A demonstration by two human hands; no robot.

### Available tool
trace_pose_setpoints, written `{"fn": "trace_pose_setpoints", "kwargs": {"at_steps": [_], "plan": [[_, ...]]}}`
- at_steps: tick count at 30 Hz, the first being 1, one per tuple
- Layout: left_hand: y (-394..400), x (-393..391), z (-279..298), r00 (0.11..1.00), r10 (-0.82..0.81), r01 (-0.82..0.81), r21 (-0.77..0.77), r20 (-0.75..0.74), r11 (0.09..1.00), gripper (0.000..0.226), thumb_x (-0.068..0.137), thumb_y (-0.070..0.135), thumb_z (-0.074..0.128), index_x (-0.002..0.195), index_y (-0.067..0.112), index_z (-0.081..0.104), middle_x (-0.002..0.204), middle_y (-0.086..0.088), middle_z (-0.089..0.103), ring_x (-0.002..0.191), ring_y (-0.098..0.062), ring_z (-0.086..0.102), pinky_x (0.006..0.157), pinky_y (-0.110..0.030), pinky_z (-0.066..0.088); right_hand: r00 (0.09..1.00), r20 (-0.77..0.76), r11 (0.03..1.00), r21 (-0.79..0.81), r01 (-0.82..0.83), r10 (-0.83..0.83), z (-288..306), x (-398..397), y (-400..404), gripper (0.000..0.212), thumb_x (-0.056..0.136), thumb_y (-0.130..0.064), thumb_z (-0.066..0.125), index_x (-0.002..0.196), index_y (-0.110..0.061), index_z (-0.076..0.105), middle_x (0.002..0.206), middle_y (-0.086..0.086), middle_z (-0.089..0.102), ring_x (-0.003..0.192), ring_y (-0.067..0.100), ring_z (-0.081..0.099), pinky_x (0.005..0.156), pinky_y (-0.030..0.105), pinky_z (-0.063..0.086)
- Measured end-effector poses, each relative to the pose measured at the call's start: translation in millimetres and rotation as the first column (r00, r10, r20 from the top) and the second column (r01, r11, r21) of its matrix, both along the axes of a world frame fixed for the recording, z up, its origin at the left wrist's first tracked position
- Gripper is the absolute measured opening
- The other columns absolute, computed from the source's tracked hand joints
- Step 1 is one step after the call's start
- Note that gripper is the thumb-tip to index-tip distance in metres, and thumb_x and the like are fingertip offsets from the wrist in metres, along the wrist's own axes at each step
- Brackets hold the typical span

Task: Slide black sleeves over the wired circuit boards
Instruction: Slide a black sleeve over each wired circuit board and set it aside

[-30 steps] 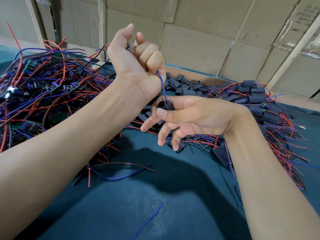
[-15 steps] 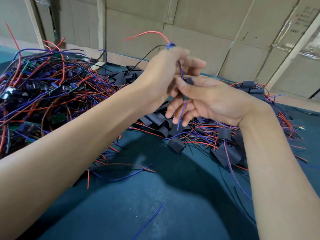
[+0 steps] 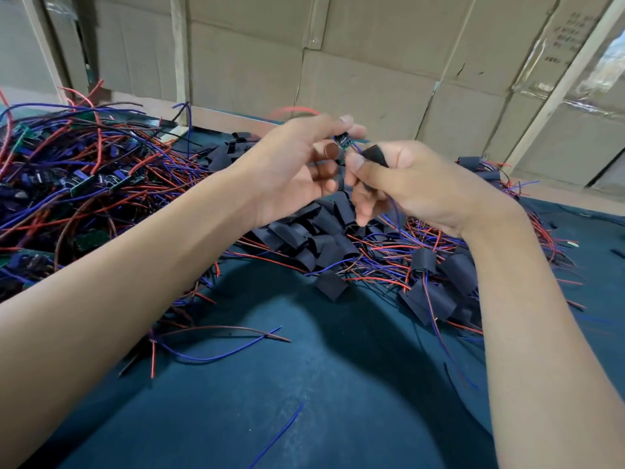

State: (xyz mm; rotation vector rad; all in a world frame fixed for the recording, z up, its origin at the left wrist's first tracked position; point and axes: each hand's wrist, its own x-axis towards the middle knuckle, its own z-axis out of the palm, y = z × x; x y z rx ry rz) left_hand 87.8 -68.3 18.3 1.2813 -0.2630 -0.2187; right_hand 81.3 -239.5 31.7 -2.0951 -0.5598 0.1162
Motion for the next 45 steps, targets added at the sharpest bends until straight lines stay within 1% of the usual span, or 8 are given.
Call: {"fn": "trace_pose_setpoints", "kwargs": {"at_steps": [7,14,25,35,37,39,41,45], "plan": [[5,3,2,0.974,-0.016,0.011,0.027,0.225,1.0,0.007,0.087,0.011,0.071,0.089,0.008,0.064,0.085,-0.007,0.059,0.065,-0.014,0.054,0.063,-0.028,0.038,0.995,0.101,0.996,-0.085,-0.002,0.011,3,0,-5,0.019,0.094,-0.029,0.07,0.094,-0.012,0.061,0.071,0.01,0.068,0.061,0.018,0.066,0.06,0.02,0.052],[1,0,-1,0.969,0.13,-0.135,0.007,0.209,0.991,0.015,0.087,0.009,0.074,0.094,0.0,0.065,0.084,-0.017,0.061,0.075,-0.024,0.05,0.065,-0.03,0.038,0.958,0.278,0.983,-0.145,0.116,-0.072,-3,10,1,0.033,0.089,-0.039,0.076,0.111,-0.017,0.066,0.097,0.005,0.074,0.063,0.015,0.068,0.07,0.047,0.057],[5,1,2,0.875,0.152,-0.264,0.188,0.459,0.946,0.018,0.093,0.023,0.071,0.09,0.006,0.075,0.068,-0.002,0.062,0.068,-0.017,0.052,0.061,-0.028,0.043,0.929,0.34,0.977,-0.098,0.192,-0.148,1,8,0,0.021,0.096,-0.033,0.07,0.092,-0.015,0.061,0.063,-0.004,0.062,0.049,0.003,0.063,0.045,0.012,0.036],[28,8,12,0.98,-0.172,0.135,0.288,0.105,0.948,0.017,0.091,0.031,0.07,0.101,0.017,0.072,0.084,0.003,0.068,0.073,-0.012,0.061,0.058,-0.022,0.042,0.908,0.404,0.926,-0.291,0.241,-0.11,18,-8,-4,0.035,0.101,-0.036,0.06,0.09,-0.003,0.059,0.058,-0.001,0.046,0.042,0.005,0.043,0.047,0.021,0.032],[36,13,8,0.962,-0.18,0.025,0.594,0.204,0.804,0.019,0.089,0.03,0.072,0.107,0.021,0.073,0.086,0.008,0.072,0.077,-0.008,0.066,0.057,-0.017,0.046,0.867,0.464,0.884,-0.31,0.349,-0.18,28,-11,-17,0.03,0.102,-0.035,0.059,0.081,-0.015,0.06,0.06,-0.004,0.044,0.043,0.002,0.038,0.044,0.016,0.029],[38,17,-4,0.877,-0.357,-0.193,0.917,0.32,0.348,0.033,0.086,0.031,0.075,0.117,0.031,0.067,0.097,0.015,0.071,0.086,-0.005,0.065,0.067,-0.016,0.047,0.84,0.474,0.844,-0.307,0.439,-0.264,36,-11,-38,0.031,0.102,-0.037,0.057,0.077,-0.019,0.058,0.063,-0.004,0.055,0.045,0.0,0.043,0.046,0.017,0.033],[32,18,-20,0.841,-0.514,-0.22,0.974,0.167,-0.044,0.051,0.085,0.032,0.077,0.132,0.033,0.057,0.117,0.012,0.061,0.099,-0.014,0.058,0.08,-0.023,0.041,0.842,0.419,0.76,-0.405,0.508,-0.34,40,-9,-61,0.03,0.102,-0.037,0.057,0.083,-0.015,0.064,0.075,0.002,0.067,0.057,0.012,0.051,0.054,0.024,0.036],[27,28,-42,0.819,-0.559,-0.272,0.946,0.13,-0.178,0.058,0.087,0.025,0.073,0.14,0.024,0.053,0.131,-0.002,0.059,0.116,-0.027,0.054,0.097,-0.035,0.046,0.862,0.066,0.622,-0.665,0.413,-0.502,19,-3,-83,0.025,0.095,-0.025,0.07,0.084,-0.003,0.066,0.071,0.011,0.059,0.063,0.022,0.049,0.058,0.027,0.042]]}}
